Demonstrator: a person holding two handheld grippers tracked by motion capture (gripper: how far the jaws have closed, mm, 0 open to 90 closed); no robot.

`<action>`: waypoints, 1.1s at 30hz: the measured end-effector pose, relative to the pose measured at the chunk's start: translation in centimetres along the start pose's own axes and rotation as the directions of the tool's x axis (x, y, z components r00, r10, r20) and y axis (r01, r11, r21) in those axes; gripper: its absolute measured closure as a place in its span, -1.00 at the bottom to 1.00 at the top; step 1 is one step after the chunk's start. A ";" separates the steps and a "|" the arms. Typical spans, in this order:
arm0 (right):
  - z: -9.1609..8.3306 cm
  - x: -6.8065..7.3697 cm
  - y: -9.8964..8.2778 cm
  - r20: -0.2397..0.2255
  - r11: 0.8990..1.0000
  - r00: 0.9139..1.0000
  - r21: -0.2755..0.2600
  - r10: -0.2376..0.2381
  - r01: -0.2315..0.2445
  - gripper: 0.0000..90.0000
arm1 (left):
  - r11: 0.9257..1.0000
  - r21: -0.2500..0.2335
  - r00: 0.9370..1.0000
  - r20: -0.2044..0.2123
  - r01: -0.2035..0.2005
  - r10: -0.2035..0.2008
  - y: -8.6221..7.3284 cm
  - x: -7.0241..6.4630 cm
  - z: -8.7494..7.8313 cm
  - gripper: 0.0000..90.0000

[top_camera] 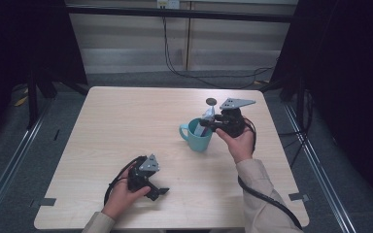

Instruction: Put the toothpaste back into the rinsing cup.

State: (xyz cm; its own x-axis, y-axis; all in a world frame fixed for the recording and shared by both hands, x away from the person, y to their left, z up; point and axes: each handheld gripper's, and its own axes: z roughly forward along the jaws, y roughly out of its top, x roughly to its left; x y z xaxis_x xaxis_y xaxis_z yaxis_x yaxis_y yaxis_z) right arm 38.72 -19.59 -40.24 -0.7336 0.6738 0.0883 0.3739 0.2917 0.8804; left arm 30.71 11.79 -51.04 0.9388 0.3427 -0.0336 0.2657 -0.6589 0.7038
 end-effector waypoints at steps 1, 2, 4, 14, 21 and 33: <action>0.0 0.0 0.0 0.000 1.000 1.000 0.000 0.000 0.000 0.54 | 1.000 0.000 1.000 0.000 0.001 -0.001 0.0 0.0 0.0 -1.00; 0.0 0.0 0.0 0.001 1.000 1.000 0.000 -0.001 0.001 0.54 | 1.000 0.000 1.000 -0.001 0.001 -0.001 0.0 0.0 0.0 -1.00; 0.1 0.0 -0.1 0.000 1.000 1.000 0.004 -0.002 0.002 0.54 | 1.000 0.000 1.000 -0.001 0.001 -0.001 0.0 0.0 0.0 -1.00; 0.3 0.0 -0.3 0.003 1.000 1.000 -0.005 0.003 -0.003 0.53 | 1.000 0.000 1.000 -0.003 0.002 -0.002 0.0 0.0 0.0 -1.00; -0.2 -0.8 -0.8 0.014 0.998 0.998 -0.024 0.055 -0.055 0.49 | 1.000 0.002 1.000 -0.005 0.002 -0.002 0.0 0.0 0.0 -1.00; -1.0 -1.6 -1.7 0.071 0.996 0.994 -0.018 0.085 -0.084 0.42 | 1.000 0.003 1.000 -0.005 0.001 -0.001 0.0 0.0 0.0 -1.00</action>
State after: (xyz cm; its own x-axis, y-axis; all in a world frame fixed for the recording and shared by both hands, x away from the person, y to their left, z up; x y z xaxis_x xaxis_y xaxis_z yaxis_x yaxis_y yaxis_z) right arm 38.71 -21.82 -41.39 -0.6571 0.7425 0.1298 0.4242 0.2219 0.8780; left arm 30.67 11.82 -51.02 0.9375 0.3467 -0.0311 0.2674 -0.6602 0.7018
